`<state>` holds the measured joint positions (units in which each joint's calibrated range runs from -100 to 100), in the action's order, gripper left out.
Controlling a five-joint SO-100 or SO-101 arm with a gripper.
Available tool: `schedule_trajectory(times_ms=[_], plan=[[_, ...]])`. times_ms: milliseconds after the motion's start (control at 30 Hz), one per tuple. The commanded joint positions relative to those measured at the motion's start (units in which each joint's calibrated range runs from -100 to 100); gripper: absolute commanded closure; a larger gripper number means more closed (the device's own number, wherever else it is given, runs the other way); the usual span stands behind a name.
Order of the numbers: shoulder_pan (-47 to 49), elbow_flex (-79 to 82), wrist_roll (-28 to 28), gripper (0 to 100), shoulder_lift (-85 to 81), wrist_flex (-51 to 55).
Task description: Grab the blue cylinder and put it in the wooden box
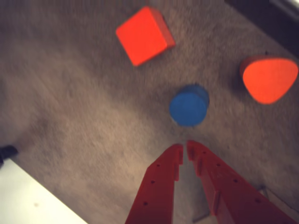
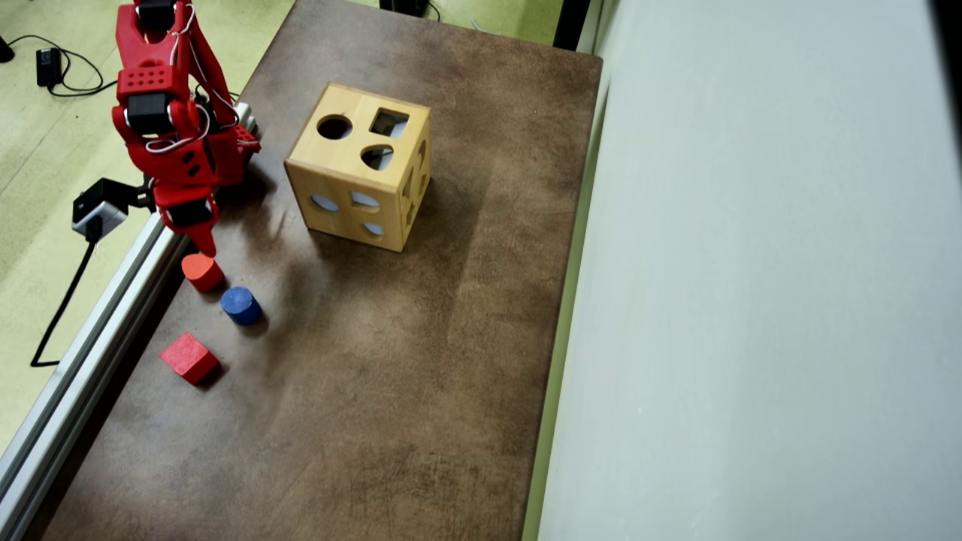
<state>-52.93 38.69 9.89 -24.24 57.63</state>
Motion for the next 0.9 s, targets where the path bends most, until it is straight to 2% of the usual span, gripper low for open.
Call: schedule_trajectory(times_ms=[0,300,433,567,700,867], plan=[[0.2,0.5,2.7,97,-0.1,-1.8],[0.8,0.8,5.9,97,0.6,-1.8],[0.9,0.3,6.8,97,6.6,-1.9],[0.9,-0.1,8.1,91,13.6,-2.0],[2.0,0.8,9.0,86,14.8,-6.4],[3.6,0.9,9.0,84,14.8,-10.1]])
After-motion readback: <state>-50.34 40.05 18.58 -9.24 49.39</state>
